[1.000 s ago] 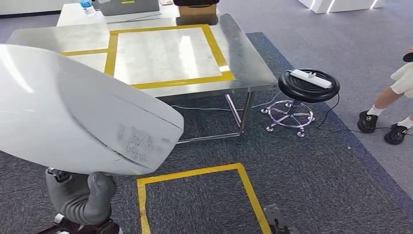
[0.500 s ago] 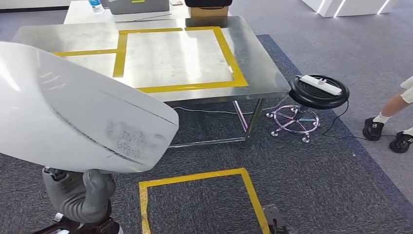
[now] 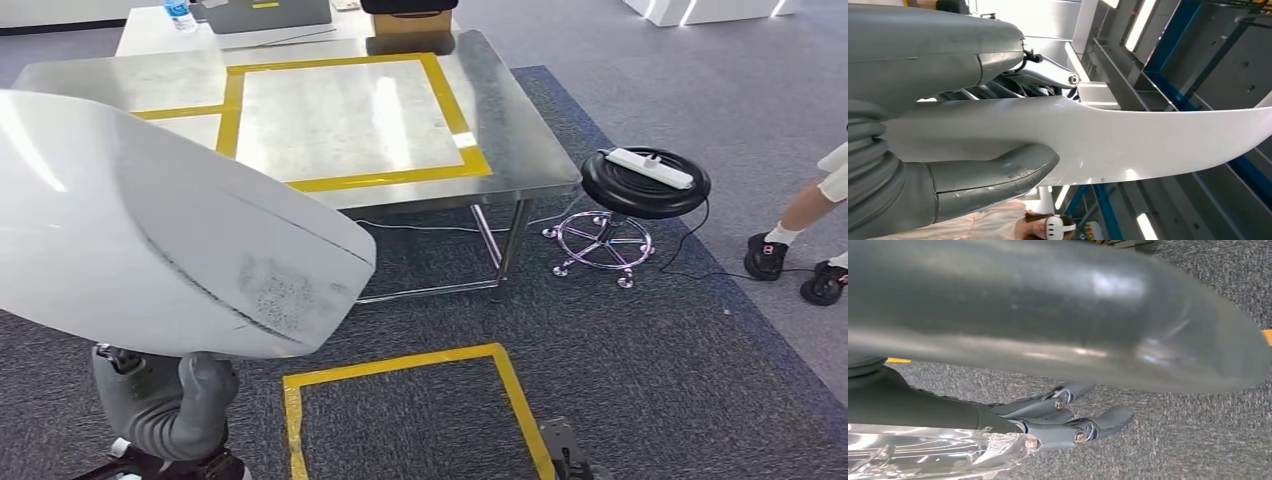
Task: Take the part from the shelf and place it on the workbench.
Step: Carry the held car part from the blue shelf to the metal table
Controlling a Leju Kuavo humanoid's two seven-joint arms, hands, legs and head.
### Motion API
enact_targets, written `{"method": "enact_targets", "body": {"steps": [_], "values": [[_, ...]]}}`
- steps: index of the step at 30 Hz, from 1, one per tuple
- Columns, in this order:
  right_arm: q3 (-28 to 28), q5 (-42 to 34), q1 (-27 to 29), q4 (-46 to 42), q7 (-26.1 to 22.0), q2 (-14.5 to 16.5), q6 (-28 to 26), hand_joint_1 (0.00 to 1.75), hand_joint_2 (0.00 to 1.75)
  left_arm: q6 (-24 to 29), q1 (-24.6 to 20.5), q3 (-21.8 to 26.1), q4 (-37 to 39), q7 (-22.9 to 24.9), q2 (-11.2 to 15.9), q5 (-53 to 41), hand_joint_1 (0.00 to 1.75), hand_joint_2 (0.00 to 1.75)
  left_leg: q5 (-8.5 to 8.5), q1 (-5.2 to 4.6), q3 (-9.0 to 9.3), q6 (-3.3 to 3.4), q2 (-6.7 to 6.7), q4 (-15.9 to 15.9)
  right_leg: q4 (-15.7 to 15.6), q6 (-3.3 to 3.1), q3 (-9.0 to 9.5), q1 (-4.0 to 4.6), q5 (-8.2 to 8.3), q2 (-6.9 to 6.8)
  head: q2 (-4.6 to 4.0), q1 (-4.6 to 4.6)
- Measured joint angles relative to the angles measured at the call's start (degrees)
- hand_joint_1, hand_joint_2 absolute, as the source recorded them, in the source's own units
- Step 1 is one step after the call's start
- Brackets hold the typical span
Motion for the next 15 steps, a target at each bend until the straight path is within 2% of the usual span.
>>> {"method": "enact_targets", "body": {"steps": [2,4,6,7,9,10,11,12,14,15], "values": [[-0.01,0.00,0.00,0.00,0.00,-0.01,0.00,0.00,0.00,-0.04,0.00,0.01,0.00,0.00,0.01,0.01,1.75,1.75,0.29,-0.05,1.55,0.44,-0.01,-3.26,0.00,0.59,-0.04,0.24,-0.16,0.05,0.00,0.21],[0.01,0.00,-0.01,0.00,0.00,0.00,0.00,0.00,0.00,-0.08,0.04,0.03,0.00,0.00,-0.01,0.02,1.75,1.75,0.19,-0.01,1.65,1.10,-0.09,-3.59,-0.22,1.21,0.01,0.20,-0.24,0.01,0.00,0.40],[0.01,0.00,-0.04,0.00,-0.01,0.00,-0.01,0.00,0.00,-0.11,0.02,0.03,0.00,0.00,-0.08,0.04,1.75,1.75,0.21,0.21,1.92,1.75,-0.08,-3.76,1.40,1.83,-0.62,0.13,-1.41,-0.10,0.00,0.58],[0.01,0.00,-0.05,0.00,-0.02,-0.01,-0.01,0.00,0.00,-0.14,0.01,0.03,0.00,0.00,-0.11,0.05,1.75,1.75,0.19,0.31,2.05,1.99,-0.06,-3.83,3.94,2.08,-1.81,0.09,-2.79,-0.14,0.00,0.70],[0.01,0.00,-0.01,0.00,-0.02,-0.01,0.01,0.00,0.00,-0.23,0.03,0.03,0.01,0.00,-0.10,0.08,1.75,1.75,0.05,0.29,2.14,2.30,-0.03,-3.82,11.63,2.42,-5.64,0.03,-6.13,-0.19,0.00,0.92],[0.01,0.00,0.04,0.00,-0.01,-0.01,0.05,0.00,0.00,-0.30,0.04,0.03,0.02,0.00,-0.09,0.10,1.75,1.75,-0.01,0.27,2.19,2.37,-0.04,-3.82,14.75,2.49,-7.35,0.00,-7.02,-0.20,0.00,0.92],[0.00,0.01,0.08,0.00,-0.01,-0.01,0.08,0.00,0.00,-0.36,0.04,0.03,0.02,0.00,-0.09,0.13,1.75,1.75,-0.09,0.25,2.31,2.41,-0.06,-3.81,15.93,2.50,-8.17,0.00,-6.78,-0.20,0.00,0.94],[-0.01,0.01,0.08,0.00,0.00,-0.01,0.11,0.00,0.00,-0.41,0.04,0.03,0.02,0.00,-0.09,0.15,1.75,1.75,-0.20,0.25,2.50,2.38,-0.10,-3.81,14.79,2.45,-7.84,0.00,-5.43,-0.20,0.00,0.94],[0.00,0.02,0.02,0.00,0.00,0.00,0.13,0.00,0.00,-0.43,0.04,0.03,0.01,0.00,-0.10,0.17,1.75,1.75,-0.54,0.26,3.05,2.13,-0.15,-3.80,7.42,2.27,-4.52,-0.02,-1.25,-0.22,0.00,0.95],[0.01,0.03,-0.05,0.00,-0.01,0.01,0.14,0.00,0.00,-0.44,0.03,0.03,0.01,0.00,-0.10,0.17,1.75,1.75,-0.73,0.15,3.23,1.89,-0.17,-3.72,3.77,2.11,-2.72,0.01,0.14,-0.19,0.00,0.93]]}}
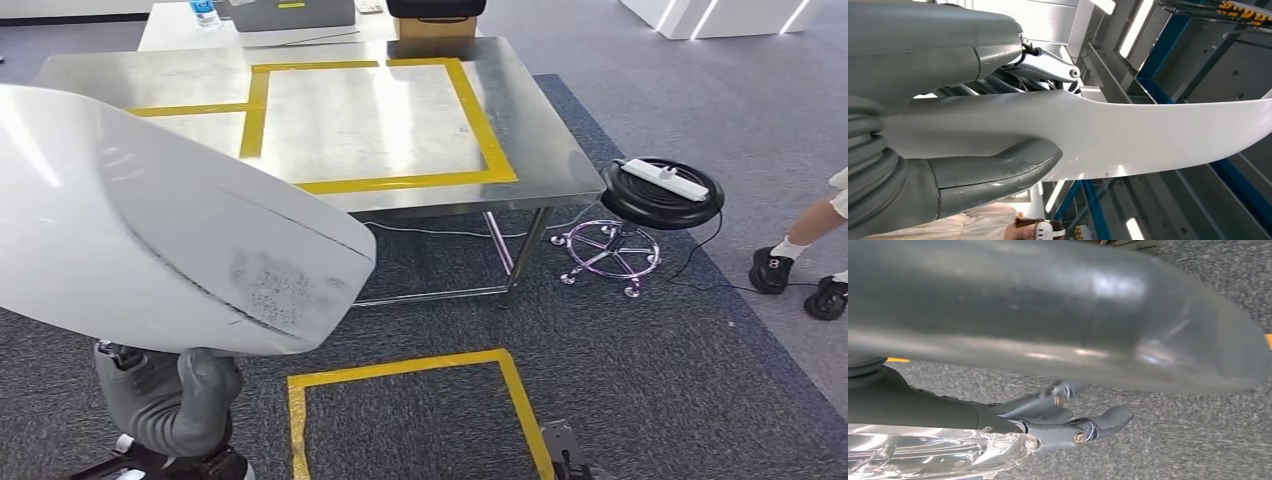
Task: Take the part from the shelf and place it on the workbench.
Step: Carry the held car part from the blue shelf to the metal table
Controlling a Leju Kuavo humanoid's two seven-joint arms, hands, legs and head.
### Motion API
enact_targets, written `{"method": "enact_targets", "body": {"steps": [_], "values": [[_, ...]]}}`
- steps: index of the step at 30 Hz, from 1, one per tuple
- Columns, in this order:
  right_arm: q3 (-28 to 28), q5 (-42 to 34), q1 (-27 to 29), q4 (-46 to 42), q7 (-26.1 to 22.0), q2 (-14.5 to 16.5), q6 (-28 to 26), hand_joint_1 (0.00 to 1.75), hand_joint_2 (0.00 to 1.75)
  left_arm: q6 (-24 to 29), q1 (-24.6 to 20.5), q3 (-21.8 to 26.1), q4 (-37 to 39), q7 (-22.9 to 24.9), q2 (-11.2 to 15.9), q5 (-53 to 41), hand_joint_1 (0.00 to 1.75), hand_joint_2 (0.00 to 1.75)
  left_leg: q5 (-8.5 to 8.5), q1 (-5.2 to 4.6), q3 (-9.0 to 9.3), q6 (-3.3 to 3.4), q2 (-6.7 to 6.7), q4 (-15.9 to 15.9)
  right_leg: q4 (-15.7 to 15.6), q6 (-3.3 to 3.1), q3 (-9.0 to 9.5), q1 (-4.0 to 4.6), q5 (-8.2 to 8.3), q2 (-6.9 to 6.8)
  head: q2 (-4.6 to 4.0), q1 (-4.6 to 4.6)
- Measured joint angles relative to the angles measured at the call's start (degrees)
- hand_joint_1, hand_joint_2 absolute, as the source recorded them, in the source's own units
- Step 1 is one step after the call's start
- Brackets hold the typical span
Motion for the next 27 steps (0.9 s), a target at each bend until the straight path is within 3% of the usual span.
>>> {"method": "enact_targets", "body": {"steps": [2,4,6,9,10,11,12,13,15,16,18,20,22,25,26,27], "values": [[0.01,0.01,-0.09,0.00,0.01,0.00,0.02,0.00,0.00,-0.01,-0.01,0.00,0.01,0.00,0.00,0.00,1.75,1.75,-0.15,-0.18,0.10,-0.55,-0.01,0.01,-3.61,-0.44,1.77,0.14,0.78,0.09,0.01,-0.08],[-0.02,0.01,-0.06,0.00,0.02,-0.01,0.03,0.00,0.00,-0.02,-0.01,-0.01,0.01,0.00,0.00,0.00,1.75,1.75,-0.10,-0.17,0.10,-1.13,-0.02,-0.22,-3.83,-1.11,1.86,0.23,0.75,0.16,0.01,-0.11],[-0.03,0.02,-0.04,0.00,0.02,-0.01,0.03,0.00,0.00,-0.04,-0.05,-0.01,-0.01,0.00,0.01,0.00,1.75,1.75,-1.10,-0.13,-0.42,-1.76,0.03,0.92,-4.13,-1.86,2.00,0.03,0.87,0.13,0.00,-0.22],[-0.03,0.03,-0.08,0.00,0.01,-0.01,0.03,0.00,0.00,-0.05,-0.04,-0.02,0.01,0.00,0.13,0.00,1.75,1.75,-5.82,-0.07,-5.26,-2.43,0.10,10.45,-4.31,-2.51,2.11,-0.18,0.82,0.00,0.00,-0.42],[-0.03,0.03,-0.06,0.00,0.02,-0.01,0.03,0.00,0.00,-0.05,-0.01,-0.02,0.01,0.00,0.19,0.00,1.75,1.75,-6.86,-0.04,-7.16,-2.53,0.11,13.83,-4.31,-2.58,2.12,-0.18,0.75,-0.03,0.00,-0.40],[-0.04,0.02,-0.04,0.00,0.02,-0.01,0.03,0.00,0.00,-0.05,0.02,-0.02,0.02,0.00,0.24,0.00,1.75,1.75,-6.88,-0.04,-8.34,-2.56,0.11,15.67,-4.30,-2.63,2.17,-0.18,0.66,-0.03,0.00,-0.41],[-0.04,0.02,-0.03,0.00,0.03,-0.01,0.04,0.00,0.00,-0.05,0.02,-0.02,0.02,0.00,0.27,0.00,1.75,1.75,-5.73,-0.04,-8.48,-2.53,0.11,15.37,-4.30,-2.64,2.28,-0.18,0.57,-0.01,0.00,-0.41],[-0.04,0.02,-0.03,0.00,0.02,-0.01,0.04,0.00,0.00,-0.05,0.02,-0.03,0.02,0.00,0.27,0.00,1.75,1.75,-3.68,-0.04,-7.53,-2.44,0.12,12.95,-4.30,-2.57,2.47,-0.20,0.45,0.05,0.00,-0.42],[-0.03,0.03,-0.04,0.00,0.01,-0.01,0.05,0.00,0.00,-0.05,-0.02,-0.04,0.01,0.00,0.24,0.00,1.75,1.75,0.31,-0.05,-4.03,-2.19,0.24,5.38,-4.21,-2.16,2.86,-0.10,0.11,0.19,0.00,-0.45],[-0.04,0.03,-0.06,0.00,0.01,-0.01,0.05,0.00,0.00,-0.05,-0.03,-0.04,0.01,0.00,0.21,0.00,1.75,1.75,1.18,-0.05,-2.63,-1.97,0.27,2.45,-4.15,-1.87,2.93,0.03,-0.08,0.26,0.00,-0.44],[-0.04,0.02,-0.07,0.00,0.02,-0.01,0.05,0.00,0.00,-0.05,-0.03,-0.03,0.01,0.00,0.16,0.00,1.75,1.75,1.00,-0.15,-1.60,-1.40,0.23,0.09,-4.22,-1.24,2.93,0.25,-0.35,0.27,0.00,-0.27],[-0.03,0.02,-0.09,-0.01,0.02,-0.01,0.05,0.00,0.00,-0.05,-0.01,-0.01,0.01,0.00,0.11,0.00,1.75,1.75,0.81,-0.07,-1.37,-0.67,0.12,-0.16,-4.29,-0.60,3.10,0.15,-0.60,0.20,0.00,-0.09],[-0.03,0.02,-0.16,-0.01,0.01,-0.01,0.05,0.00,0.00,-0.05,-0.02,-0.01,0.01,0.00,0.04,0.00,1.75,1.75,0.65,0.14,-0.82,0.01,0.14,-0.32,-1.64,0.00,2.05,0.09,-2.04,0.08,0.01,0.14],[-0.04,0.02,-0.06,0.00,0.01,-0.01,0.05,0.00,0.00,-0.08,0.01,-0.02,0.02,0.00,0.02,0.00,1.75,1.75,0.11,0.13,-0.24,0.63,0.17,-0.33,9.55,0.47,-4.12,0.02,-6.31,-0.02,0.02,0.46],[-0.04,0.03,0.01,0.00,0.01,-0.01,0.05,0.00,0.00,-0.09,0.02,-0.02,0.02,0.00,0.03,0.00,1.75,1.75,-0.11,0.10,-0.03,0.69,0.13,-0.33,12.04,0.51,-5.83,0.02,-6.61,-0.02,0.02,0.46],[-0.05,0.04,0.06,0.00,0.01,-0.01,0.05,0.00,0.00,-0.09,0.03,-0.02,0.02,0.00,0.04,0.00,1.75,1.75,-0.35,0.09,0.27,0.67,0.06,-0.32,12.29,0.48,-6.47,0.02,-5.69,-0.02,0.02,0.46]]}}
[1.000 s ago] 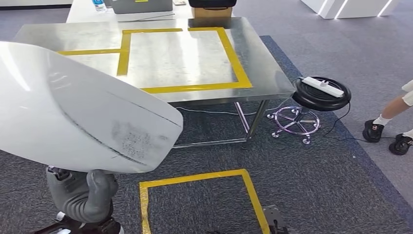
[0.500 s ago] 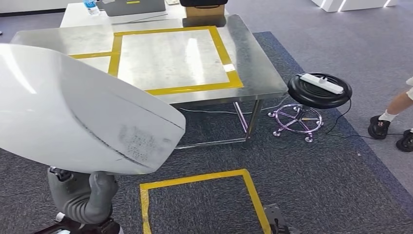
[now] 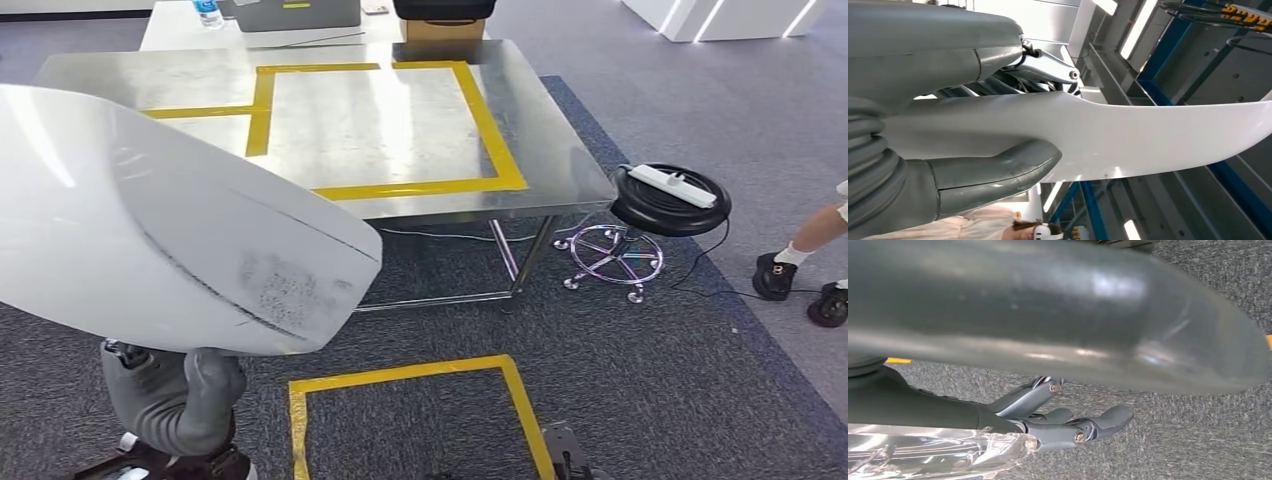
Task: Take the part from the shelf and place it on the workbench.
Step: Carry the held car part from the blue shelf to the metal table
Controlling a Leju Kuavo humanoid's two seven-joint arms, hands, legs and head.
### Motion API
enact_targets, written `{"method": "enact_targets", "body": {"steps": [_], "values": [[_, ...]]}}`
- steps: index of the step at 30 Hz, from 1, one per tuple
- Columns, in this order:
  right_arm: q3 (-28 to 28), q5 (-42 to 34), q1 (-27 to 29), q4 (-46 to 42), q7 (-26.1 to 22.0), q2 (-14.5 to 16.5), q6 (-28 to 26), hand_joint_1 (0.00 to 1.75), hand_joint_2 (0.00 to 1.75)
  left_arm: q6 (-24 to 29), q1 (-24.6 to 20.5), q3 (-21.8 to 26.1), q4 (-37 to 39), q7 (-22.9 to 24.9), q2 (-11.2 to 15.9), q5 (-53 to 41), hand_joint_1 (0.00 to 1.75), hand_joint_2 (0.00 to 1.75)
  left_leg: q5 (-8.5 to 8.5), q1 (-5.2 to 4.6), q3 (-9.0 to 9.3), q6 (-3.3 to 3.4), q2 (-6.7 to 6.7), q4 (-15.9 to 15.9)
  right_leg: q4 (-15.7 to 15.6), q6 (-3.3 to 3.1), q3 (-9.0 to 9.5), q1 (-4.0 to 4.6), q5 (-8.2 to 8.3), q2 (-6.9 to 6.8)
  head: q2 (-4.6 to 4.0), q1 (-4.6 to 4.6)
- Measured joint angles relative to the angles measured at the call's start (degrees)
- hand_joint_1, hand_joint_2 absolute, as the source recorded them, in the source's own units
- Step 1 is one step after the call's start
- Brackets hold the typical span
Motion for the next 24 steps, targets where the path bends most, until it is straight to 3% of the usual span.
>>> {"method": "enact_targets", "body": {"steps": [1,3,4,5,8,10,11,13,14,15,16,18,19,21,24], "values": [[0.00,0.01,0.01,0.00,0.00,0.00,0.00,0.00,0.00,-0.01,0.00,0.00,0.00,0.00,-0.01,0.00,1.75,1.75,-0.30,0.00,0.43,-0.08,-0.06,0.00,-2.12,-0.10,0.57,0.00,2.00,0.00,0.00,0.00],[0.01,0.02,0.00,0.00,0.00,0.00,0.01,0.00,0.00,-0.02,-0.01,-0.01,0.00,0.00,-0.02,0.00,1.75,1.75,-1.04,-0.09,1.35,-0.46,-0.13,0.02,-9.92,-0.41,3.87,0.04,6.57,-0.01,-0.01,-0.01],[0.02,0.02,-0.04,0.00,-0.01,0.00,0.01,0.00,0.00,-0.02,-0.01,-0.01,0.00,0.00,-0.02,0.00,1.75,1.75,-1.38,-0.20,1.62,-0.71,-0.15,0.08,-13.15,-0.63,5.36,0.08,7.83,0.00,0.00,-0.02],[0.03,0.03,-0.07,0.00,-0.01,0.00,0.02,0.00,0.00,-0.02,-0.01,-0.01,0.00,0.00,-0.02,0.01,1.75,1.75,-1.61,-0.30,1.72,-0.98,-0.15,0.08,-15.04,-0.85,6.22,0.14,8.27,0.02,0.00,-0.09],[0.01,0.10,-0.04,0.00,0.01,0.00,0.04,0.00,0.00,-0.05,-0.05,-0.01,-0.01,0.00,-0.04,0.05,1.75,1.75,-1.94,-0.31,1.92,-1.89,-0.13,-0.23,-15.95,-1.80,6.63,0.20,7.73,0.11,0.00,-0.22],[-0.01,0.21,-0.06,0.00,0.01,0.00,0.04,0.00,0.00,-0.07,-0.18,-0.03,-0.02,0.00,-0.06,0.08,1.75,1.75,-3.20,-0.30,1.21,-2.60,-0.03,1.72,-16.37,-2.54,7.27,-0.05,7.47,0.10,0.00,-0.46],[-0.01,0.26,-0.11,0.00,0.00,0.00,0.04,0.00,0.00,-0.06,-0.23,-0.03,-0.02,0.00,-0.04,0.09,1.75,1.75,-4.49,-0.27,-0.21,-2.87,0.02,4.43,-16.52,-2.84,7.58,-0.17,7.33,0.06,0.00,-0.61],[-0.01,0.31,-0.19,0.00,0.00,0.00,0.04,0.00,0.00,-0.05,-0.24,-0.03,-0.02,0.00,0.06,0.11,1.75,1.75,-7.32,-0.20,-4.79,-3.17,0.04,11.98,-16.55,-3.18,7.92,-0.21,6.93,0.00,0.00,-0.79],[-0.02,0.31,-0.17,0.00,0.01,0.00,0.04,0.00,0.00,-0.04,-0.21,-0.03,-0.02,0.00,0.13,0.13,1.75,1.75,-7.70,-0.18,-6.79,-3.24,0.05,14.73,-16.54,-3.22,8.12,-0.21,6.71,0.01,0.00,-0.79],[-0.02,0.31,-0.14,0.00,0.01,0.00,0.04,0.00,0.00,-0.04,-0.18,-0.03,-0.02,0.00,0.18,0.15,1.75,1.75,-6.94,-0.17,-7.93,-3.26,0.05,15.71,-16.54,-3.20,8.41,-0.21,6.48,0.03,0.00,-0.79],[-0.03,0.31,-0.11,0.00,0.02,0.00,0.04,0.00,0.00,-0.04,-0.18,-0.03,-0.02,0.00,0.21,0.16,1.75,1.75,-5.01,-0.16,-7.98,-3.22,0.05,14.52,-16.53,-3.12,8.80,-0.23,6.23,0.09,0.00,-0.79],[-0.03,0.31,-0.10,0.00,0.01,0.00,0.04,0.00,0.00,0.15,-0.18,-0.03,-0.02,0.00,0.22,0.13,1.75,1.75,0.15,-0.13,-5.69,-3.06,0.17,7.78,-16.53,-2.80,9.65,-0.24,5.62,0.22,-0.01,-0.85],[-0.03,0.31,-0.12,0.00,0.01,0.00,0.04,0.00,0.00,0.32,-0.19,-0.03,-0.02,0.00,0.21,0.06,1.75,1.75,1.74,-0.12,-4.35,-2.86,0.24,4.26,-16.40,-2.52,9.86,-0.12,5.28,0.30,-0.01,-0.98],[-0.03,0.29,-0.13,0.00,0.00,0.00,0.02,0.00,0.00,0.67,-0.14,-0.02,-0.01,0.00,0.16,-0.08,1.75,1.75,2.49,-0.16,-3.13,-2.28,0.30,0.86,-16.36,-1.93,9.87,0.15,4.86,0.33,-0.02,-0.98],[-0.05,0.28,-0.11,0.00,-0.01,0.00,-0.01,0.00,0.00,0.92,-0.06,0.03,0.00,0.00,0.06,-0.16,1.75,1.75,2.07,-0.14,-2.93,-1.19,0.15,0.52,-16.36,-1.06,9.90,0.12,4.39,0.18,-0.02,-0.78]]}}
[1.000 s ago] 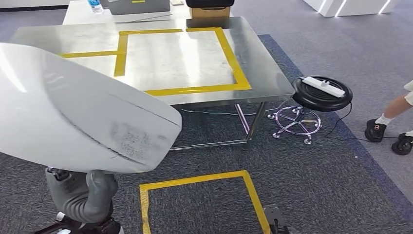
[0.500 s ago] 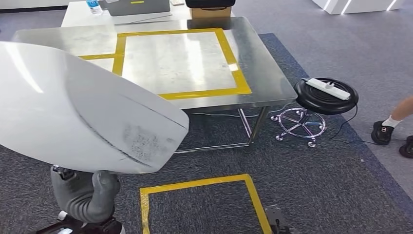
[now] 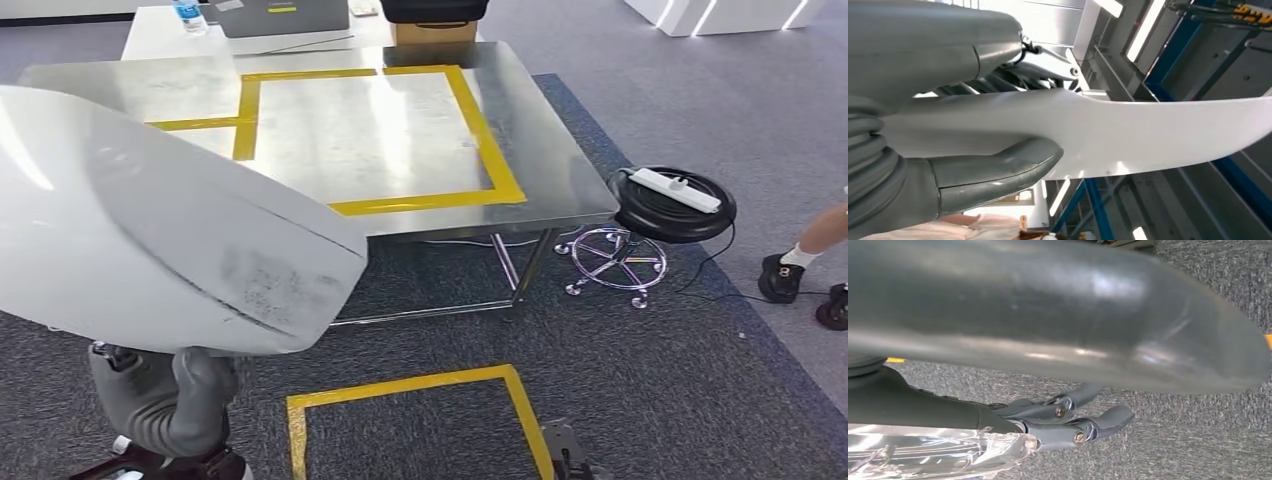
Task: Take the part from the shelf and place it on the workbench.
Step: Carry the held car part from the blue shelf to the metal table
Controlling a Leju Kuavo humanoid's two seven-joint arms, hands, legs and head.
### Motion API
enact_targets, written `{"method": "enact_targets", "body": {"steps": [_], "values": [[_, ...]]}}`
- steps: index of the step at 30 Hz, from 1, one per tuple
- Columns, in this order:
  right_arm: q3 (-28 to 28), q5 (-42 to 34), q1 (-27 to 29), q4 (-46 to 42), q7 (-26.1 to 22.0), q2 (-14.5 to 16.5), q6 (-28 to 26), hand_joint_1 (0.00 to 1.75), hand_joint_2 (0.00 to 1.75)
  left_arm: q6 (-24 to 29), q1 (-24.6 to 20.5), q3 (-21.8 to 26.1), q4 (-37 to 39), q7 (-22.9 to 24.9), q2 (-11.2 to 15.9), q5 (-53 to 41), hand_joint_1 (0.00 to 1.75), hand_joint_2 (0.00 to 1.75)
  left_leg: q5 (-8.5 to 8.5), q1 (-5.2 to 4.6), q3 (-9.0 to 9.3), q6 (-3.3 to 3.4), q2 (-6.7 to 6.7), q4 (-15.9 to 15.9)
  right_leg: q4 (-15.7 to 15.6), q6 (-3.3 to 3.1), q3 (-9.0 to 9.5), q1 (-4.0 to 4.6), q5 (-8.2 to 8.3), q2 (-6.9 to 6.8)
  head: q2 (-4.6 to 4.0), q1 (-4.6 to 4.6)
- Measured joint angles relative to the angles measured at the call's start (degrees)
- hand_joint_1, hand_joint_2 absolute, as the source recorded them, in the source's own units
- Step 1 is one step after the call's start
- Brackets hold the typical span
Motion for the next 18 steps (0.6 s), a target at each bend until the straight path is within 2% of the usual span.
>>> {"method": "enact_targets", "body": {"steps": [1,2,4,5,6,7,9,10,11,12,13,16,17,18], "values": [[0.01,0.00,-0.03,0.00,-0.01,0.00,-0.01,0.00,0.00,0.03,0.00,0.02,0.00,0.00,-0.04,-0.01,1.75,1.75,-0.07,0.11,0.16,0.34,0.00,-0.07,1.07,0.29,-0.45,-0.02,-0.72,-0.06,0.01,0.10],[0.01,0.00,-0.06,0.00,-0.01,0.00,-0.01,0.00,0.00,0.04,-0.01,0.02,0.00,0.00,-0.08,-0.02,1.75,1.75,-0.14,0.23,0.33,0.62,0.02,-0.14,3.45,0.53,-1.61,-0.05,-1.98,-0.10,0.01,0.21],[0.02,0.00,-0.07,0.00,-0.02,0.00,-0.02,0.00,0.00,0.04,0.02,0.02,0.00,0.00,-0.10,-0.04,1.75,1.75,-0.37,0.21,0.51,0.96,0.05,-0.14,11.00,0.81,-5.58,-0.09,-5.11,-0.17,0.02,0.43],[0.01,0.00,-0.03,0.00,-0.02,0.00,-0.01,0.00,0.00,0.03,0.03,0.02,0.00,0.00,-0.09,-0.04,1.75,1.75,-0.47,0.18,0.58,1.04,0.02,-0.14,14.36,0.86,-7.56,-0.12,-6.00,-0.17,0.02,0.45],[0.01,0.00,0.03,0.00,-0.02,0.00,-0.01,0.00,0.00,-0.02,0.05,0.03,0.00,0.00,-0.09,-0.03,1.75,1.75,-0.59,0.16,0.72,1.08,-0.03,-0.13,15.85,0.84,-8.71,-0.12,-5.79,-0.17,0.02,0.46],[0.00,0.01,0.06,0.00,-0.02,0.00,0.00,0.00,0.00,-0.12,0.05,0.02,0.00,0.00,-0.08,-0.03,1.75,1.75,-0.75,0.15,0.96,1.06,-0.09,-0.13,15.09,0.75,-8.74,-0.11,-4.46,-0.17,0.02,0.46],[0.00,0.04,0.03,0.00,-0.03,0.00,0.01,0.00,0.00,-0.37,0.04,0.00,0.00,0.00,-0.09,-0.01,1.75,1.75,-1.27,0.15,1.67,0.82,-0.19,-0.13,8.25,0.48,-5.94,-0.12,-0.09,-0.20,0.01,0.46],[0.00,0.09,-0.05,0.00,-0.05,0.00,0.02,0.00,0.00,-0.49,0.03,-0.01,0.00,0.00,-0.10,0.00,1.75,1.75,-1.70,0.05,1.95,0.56,-0.22,-0.09,4.53,0.31,-4.22,-0.08,1.19,-0.21,0.01,0.45],[0.01,0.15,-0.15,0.00,-0.07,0.00,0.04,0.00,0.00,-0.60,0.01,-0.02,-0.01,0.00,-0.10,-0.03,1.75,1.75,-2.14,-0.06,2.12,0.27,-0.25,-0.10,1.95,0.08,-2.93,-0.04,1.71,-0.21,0.01,0.41],[0.01,0.23,-0.23,0.00,-0.08,0.00,0.07,0.00,0.00,-0.74,-0.02,-0.02,-0.01,0.00,-0.10,-0.13,1.75,1.75,-2.53,-0.13,2.22,-0.06,-0.27,-0.17,0.65,-0.20,-2.25,0.05,1.52,-0.19,0.01,0.36],[0.00,0.31,-0.29,0.00,-0.08,-0.01,0.09,0.00,0.00,-0.86,-0.05,-0.02,-0.02,0.00,-0.10,-0.27,1.75,1.75,-2.80,-0.18,2.31,-0.39,-0.30,-0.30,0.37,-0.53,-2.03,0.17,0.98,-0.14,0.01,0.32],[-0.01,0.43,-0.24,0.00,-0.11,-0.01,0.14,0.00,0.00,-1.01,-0.25,-0.08,-0.20,0.00,-0.16,-0.67,1.75,1.75,-3.65,-0.06,2.74,-1.37,-0.22,0.44,0.01,-1.63,-0.78,0.02,0.75,-0.02,0.02,0.06],[-0.01,0.47,-0.23,0.00,-0.13,0.00,0.15,0.00,0.00,-1.01,-0.34,-0.09,-0.27,0.00,-0.16,-0.71,1.75,1.75,-4.49,-0.06,1.85,-1.68,-0.17,2.49,-0.15,-1.93,-0.10,-0.15,0.58,-0.02,0.02,-0.15],[-0.01,0.50,-0.20,0.00,-0.14,0.00,0.16,0.00,0.00,-1.02,-0.38,-0.10,-0.32,0.00,-0.12,-0.72,1.75,1.75,-5.50,-0.03,0.00,-1.90,-0.14,5.74,-0.22,-2.11,0.47,-0.22,0.23,-0.04,0.01,-0.38]]}}
